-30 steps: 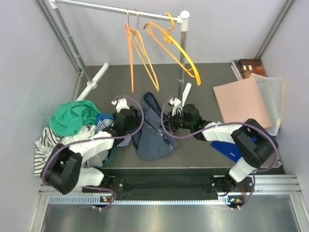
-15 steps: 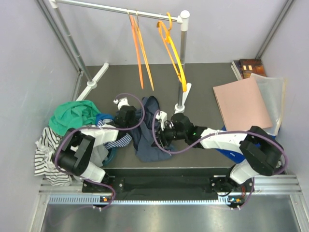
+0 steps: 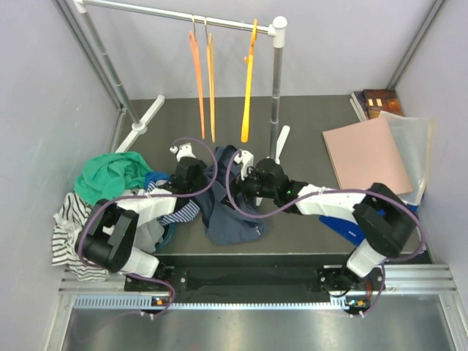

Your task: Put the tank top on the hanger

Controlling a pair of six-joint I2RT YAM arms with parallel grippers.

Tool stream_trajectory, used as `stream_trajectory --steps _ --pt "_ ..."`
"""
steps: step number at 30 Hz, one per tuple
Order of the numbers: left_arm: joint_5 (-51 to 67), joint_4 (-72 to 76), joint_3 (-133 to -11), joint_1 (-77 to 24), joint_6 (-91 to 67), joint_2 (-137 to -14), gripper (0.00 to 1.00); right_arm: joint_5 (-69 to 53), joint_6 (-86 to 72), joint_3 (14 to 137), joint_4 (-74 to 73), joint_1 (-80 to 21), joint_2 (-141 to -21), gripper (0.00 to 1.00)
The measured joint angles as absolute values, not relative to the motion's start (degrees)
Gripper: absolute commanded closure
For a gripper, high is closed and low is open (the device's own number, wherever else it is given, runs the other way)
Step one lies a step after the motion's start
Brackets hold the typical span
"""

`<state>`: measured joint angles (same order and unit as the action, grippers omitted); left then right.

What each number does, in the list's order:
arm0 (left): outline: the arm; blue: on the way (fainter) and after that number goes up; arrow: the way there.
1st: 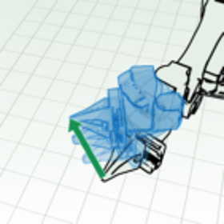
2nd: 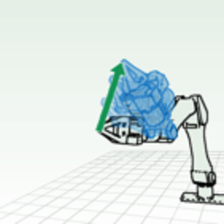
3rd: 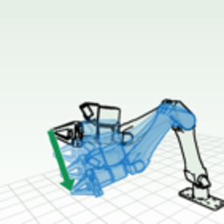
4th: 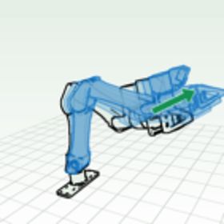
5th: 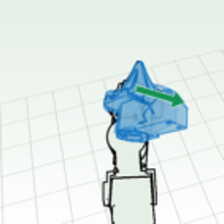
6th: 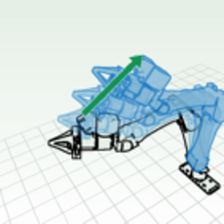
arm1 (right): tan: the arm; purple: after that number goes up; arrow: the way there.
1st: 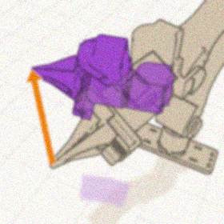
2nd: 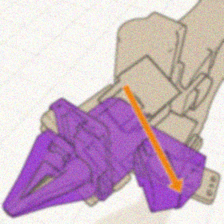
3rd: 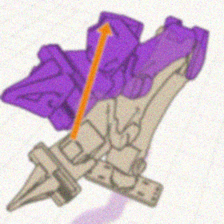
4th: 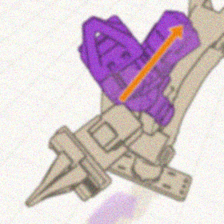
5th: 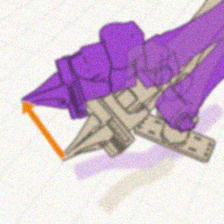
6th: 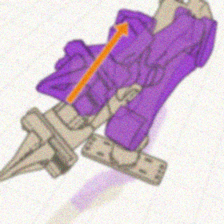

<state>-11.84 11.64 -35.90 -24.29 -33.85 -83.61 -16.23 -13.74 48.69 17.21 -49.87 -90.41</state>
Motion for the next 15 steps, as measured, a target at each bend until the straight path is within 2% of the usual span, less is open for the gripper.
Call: stream_trajectory --steps 1,2,3,4,5,7,8,15 --pt "-11.9 11.5 -35.9 -24.3 -33.6 -83.0 1.0 -16.2 -13.7 49.6 17.9 -49.5 -91.9 0.19" --pt "-12.1 11.3 -35.9 -24.2 -33.3 -82.5 1.0 -16.3 -13.7 50.4 18.4 -49.3 -93.4 0.23" --pt "-12.3 11.2 -35.9 -24.1 -33.0 -82.1 1.0 -16.4 -13.7 51.0 18.8 -49.0 -94.8 0.28" --pt "-12.6 11.0 -35.9 -23.9 -32.8 -81.9 1.0 -16.6 -13.7 51.5 19.1 -48.8 -95.8 0.38" --pt "-12.8 10.9 -35.9 -23.7 -32.6 -81.8 1.0 -16.9 -13.7 51.9 19.2 -48.5 -97.0 0.66" --pt "-13.0 10.1 -35.9 -23.1 -32.0 -81.9 1.0 -17.3 -13.3 52.0 19.2 -48.1 -98.3 0.93" --pt "-13.1 9.5 -35.9 -22.5 -31.7 -81.9 1.0 -17.3 -13.3 52.0 18.9 -48.0 -98.5 1.0" --pt "-13.5 6.7 -38.9 -17.3 -30.1 -81.9 1.0 -16.3 -12.2 51.2 15.3 -47.9 -95.4 1.0"
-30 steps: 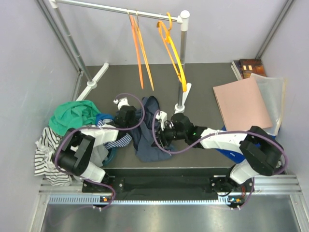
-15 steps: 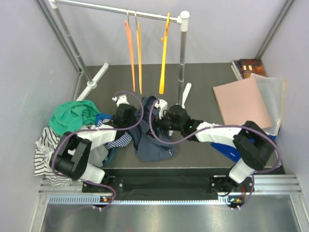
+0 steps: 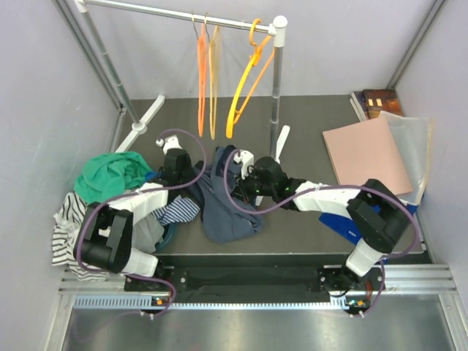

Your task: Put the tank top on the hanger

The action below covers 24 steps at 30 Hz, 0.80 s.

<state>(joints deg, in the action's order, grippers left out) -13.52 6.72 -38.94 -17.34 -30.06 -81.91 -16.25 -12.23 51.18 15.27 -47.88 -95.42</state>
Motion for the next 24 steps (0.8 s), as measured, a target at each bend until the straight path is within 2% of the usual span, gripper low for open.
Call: stream_trajectory --steps 10,13,14,17,20,24 --pt "-11.3 6.8 -51.8 -14.3 -26.3 -82.9 1.0 -12.6 -11.8 47.2 6.2 -51.0 -78.7 0.98" --pt "-10.6 7.0 -52.5 -13.9 -25.3 -82.3 1.0 -12.6 -14.2 45.7 6.7 -53.3 -75.9 0.72" --pt "-10.3 6.7 -52.5 -13.7 -25.3 -82.0 1.0 -12.7 -15.2 45.1 7.1 -53.6 -75.6 0.51" --pt "-9.2 6.6 -51.1 -13.5 -25.3 -80.2 1.0 -11.6 -17.9 43.5 6.5 -53.5 -76.4 0.29" --pt "-8.6 5.5 -46.5 -13.4 -25.7 -76.3 1.0 -10.6 -19.8 43.6 6.4 -52.1 -79.1 0.24" --pt "-7.7 2.3 -39.3 -13.3 -26.9 -70.7 1.0 -10.0 -22.5 44.8 8.6 -48.4 -84.0 0.24"
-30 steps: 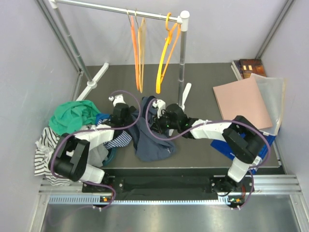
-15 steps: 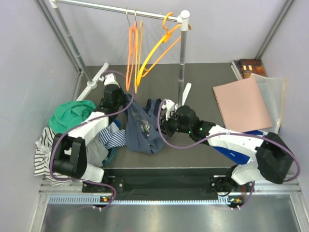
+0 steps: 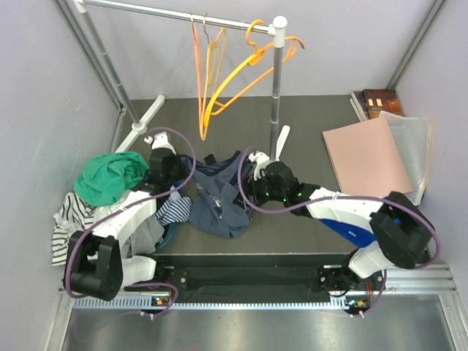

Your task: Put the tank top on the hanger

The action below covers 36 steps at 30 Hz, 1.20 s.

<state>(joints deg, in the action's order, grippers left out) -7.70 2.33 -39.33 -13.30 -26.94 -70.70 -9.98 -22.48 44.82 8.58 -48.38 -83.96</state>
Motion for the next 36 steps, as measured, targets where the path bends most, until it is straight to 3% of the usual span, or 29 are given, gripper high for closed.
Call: stream_trajectory --steps 8,14,24,36 --pt "-5.1 -3.3 -33.9 -13.3 -28.7 -62.9 1.0 -8.1 -27.4 56.4 17.6 -43.7 -98.9 0.23" --pt "-4.9 -5.2 -33.7 -13.3 -28.8 -61.5 1.0 -0.2 -28.9 66.2 16.6 -43.6 -108.4 0.23" --pt "-4.1 -6.3 -33.2 -13.3 -28.8 -60.3 1.0 10.9 -30.2 71.9 11.2 -43.3 -114.1 0.2" --pt "-3.9 -6.8 -33.2 -13.3 -28.8 -60.4 1.0 11.7 -30.7 75.9 9.3 -40.4 -119.7 0.23"
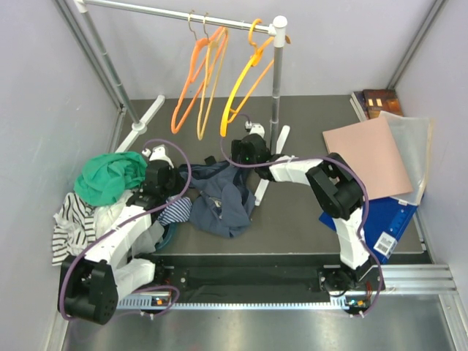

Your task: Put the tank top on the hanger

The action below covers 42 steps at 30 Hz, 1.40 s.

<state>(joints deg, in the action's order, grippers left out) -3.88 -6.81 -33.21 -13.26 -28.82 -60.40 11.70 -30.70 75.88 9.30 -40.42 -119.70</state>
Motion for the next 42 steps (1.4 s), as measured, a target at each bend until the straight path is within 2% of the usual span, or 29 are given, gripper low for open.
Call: stream_trajectory --steps 3,4,6,8,9,11,21,32,38,41,42 --pt "-3.9 -6.8 -33.2 -13.3 -28.8 -60.6 1.0 11.3 -30.6 77.5 9.4 -39.6 -120.8 0.29" --pt "-3.9 -6.9 -33.2 -13.3 -28.8 -60.7 1.0 11.2 -30.6 78.3 9.5 -39.6 -121.5 0.4" --pt "-3.9 -6.9 -33.2 -13.3 -28.8 -60.7 1.0 10.8 -30.1 79.7 9.6 -39.3 -122.8 0.51" --pt "-3.9 -6.9 -33.2 -13.3 -28.8 -60.8 1.0 10.3 -29.9 80.6 9.9 -39.2 -123.9 0.7" --pt "-3.9 -6.9 -33.2 -13.3 -28.8 -60.8 1.0 10.2 -29.6 81.1 10.1 -39.2 -124.4 0.86" --pt "-4.0 -6.9 -33.2 -13.3 -28.8 -60.8 1.0 9.5 -29.2 81.7 10.5 -39.2 -125.3 1.0" --pt "-7.0 -6.3 -33.3 -13.2 -27.7 -63.7 1.0 5.8 -28.1 78.8 12.9 -39.3 -123.0 1.0" --pt "-10.1 -5.9 -41.7 -12.8 -25.6 -70.1 1.0 7.3 -26.6 57.2 14.8 -43.4 -91.4 1.0" --pt "-8.3 -4.7 -41.3 -12.8 -25.6 -70.0 1.0 9.1 -27.9 47.9 13.3 -44.2 -85.2 1.0" --pt "-5.8 -4.5 -39.1 -12.8 -26.0 -70.0 1.0 9.4 -28.7 46.0 10.5 -44.2 -85.6 0.86" --pt "-4.8 -4.5 -38.4 -12.8 -26.1 -70.0 0.98 9.4 -28.7 46.0 9.7 -44.2 -85.9 0.71"
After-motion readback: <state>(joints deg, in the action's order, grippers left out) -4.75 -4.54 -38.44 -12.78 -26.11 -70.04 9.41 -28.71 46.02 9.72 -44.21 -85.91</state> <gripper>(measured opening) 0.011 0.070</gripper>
